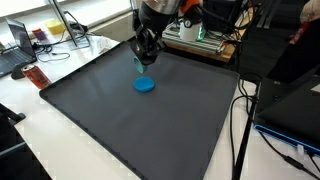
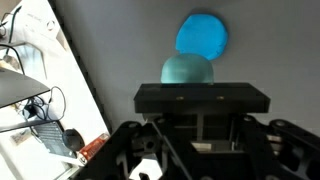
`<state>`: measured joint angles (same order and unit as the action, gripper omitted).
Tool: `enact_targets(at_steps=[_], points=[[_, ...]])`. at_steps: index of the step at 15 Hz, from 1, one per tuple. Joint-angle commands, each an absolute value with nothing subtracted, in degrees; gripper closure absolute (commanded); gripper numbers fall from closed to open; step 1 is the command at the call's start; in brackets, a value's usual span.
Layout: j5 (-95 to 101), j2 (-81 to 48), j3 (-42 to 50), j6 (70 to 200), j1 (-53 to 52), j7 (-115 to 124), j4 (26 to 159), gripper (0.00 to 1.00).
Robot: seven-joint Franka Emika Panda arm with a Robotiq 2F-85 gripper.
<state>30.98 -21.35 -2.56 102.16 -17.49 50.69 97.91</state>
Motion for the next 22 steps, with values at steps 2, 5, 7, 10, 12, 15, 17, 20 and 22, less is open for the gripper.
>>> enact_targets(at_steps=[2, 5, 7, 10, 12, 15, 17, 20, 22], points=[[38.2, -26.8, -1.8, 96.5, -20.3, 56.1, 92.4, 0.77], [41.1, -29.5, -2.1, 93.5, -21.3, 57.9, 90.2, 0.77], [41.8, -31.2, -2.3, 91.4, -21.7, 58.5, 88.9, 0.77], [40.8, -33.6, -2.6, 88.4, -22.3, 58.7, 86.7, 0.77], [40.8, -35.2, -2.6, 86.6, -23.0, 58.9, 85.0, 0.77], [41.3, -37.7, -2.3, 83.8, -24.2, 59.5, 82.5, 0.77], [41.5, -39.3, -2.3, 82.7, -24.9, 59.7, 81.1, 0.77], [42.3, -40.9, -2.2, 83.1, -25.5, 60.1, 79.9, 0.77], [43.0, -41.9, -2.1, 83.5, -25.7, 59.9, 79.3, 0.77]])
